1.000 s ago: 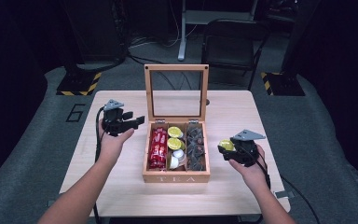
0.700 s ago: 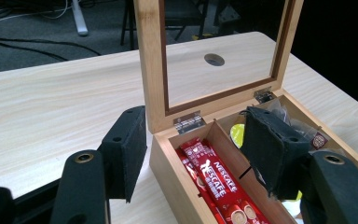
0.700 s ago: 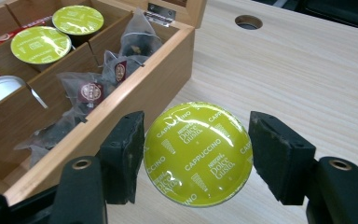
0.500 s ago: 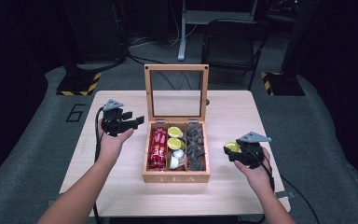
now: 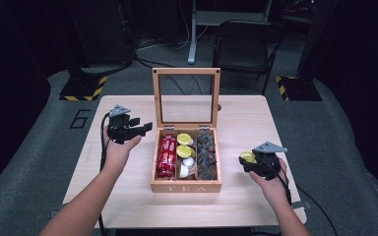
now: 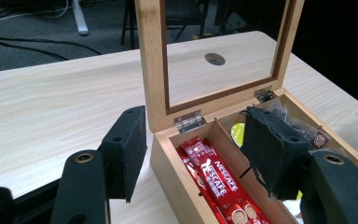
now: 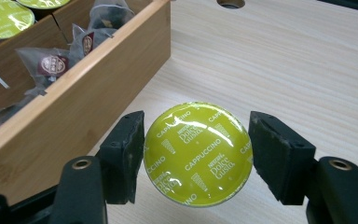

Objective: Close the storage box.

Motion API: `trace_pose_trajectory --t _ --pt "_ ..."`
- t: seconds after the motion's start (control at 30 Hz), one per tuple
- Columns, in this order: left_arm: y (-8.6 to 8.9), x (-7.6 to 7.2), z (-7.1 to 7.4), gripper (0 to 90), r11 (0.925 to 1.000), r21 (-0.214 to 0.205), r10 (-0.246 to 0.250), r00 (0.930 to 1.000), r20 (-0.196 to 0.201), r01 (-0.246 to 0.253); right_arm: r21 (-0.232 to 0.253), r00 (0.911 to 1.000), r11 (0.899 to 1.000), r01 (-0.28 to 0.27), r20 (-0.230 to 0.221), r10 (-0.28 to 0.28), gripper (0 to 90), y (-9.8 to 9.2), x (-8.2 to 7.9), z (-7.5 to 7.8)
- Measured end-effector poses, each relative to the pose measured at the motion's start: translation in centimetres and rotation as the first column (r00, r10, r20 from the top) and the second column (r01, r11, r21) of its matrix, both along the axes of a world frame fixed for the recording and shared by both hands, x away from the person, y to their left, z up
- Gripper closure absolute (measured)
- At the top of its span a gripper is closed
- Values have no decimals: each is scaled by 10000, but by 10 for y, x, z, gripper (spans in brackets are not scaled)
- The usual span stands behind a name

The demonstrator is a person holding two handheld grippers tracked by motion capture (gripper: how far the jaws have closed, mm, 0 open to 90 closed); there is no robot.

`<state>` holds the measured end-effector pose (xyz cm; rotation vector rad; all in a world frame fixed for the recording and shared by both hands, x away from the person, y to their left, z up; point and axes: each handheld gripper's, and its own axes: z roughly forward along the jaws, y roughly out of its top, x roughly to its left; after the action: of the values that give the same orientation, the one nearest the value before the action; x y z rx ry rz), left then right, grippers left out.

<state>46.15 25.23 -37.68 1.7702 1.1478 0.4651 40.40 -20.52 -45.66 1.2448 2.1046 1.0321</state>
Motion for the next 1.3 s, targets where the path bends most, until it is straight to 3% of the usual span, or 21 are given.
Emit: trace_pose_trajectory --t 0.8,1.3 --pt "1 -2 0 399 10000 46 -45 10000 -7 45 -300 9979 9977 604 -219 -611 367 -12 -2 -25" --pt "2 -2 -4 399 9999 106 -53 9999 -104 55 177 9919 9926 1203 -443 -1194 366 -27 -1 -34"
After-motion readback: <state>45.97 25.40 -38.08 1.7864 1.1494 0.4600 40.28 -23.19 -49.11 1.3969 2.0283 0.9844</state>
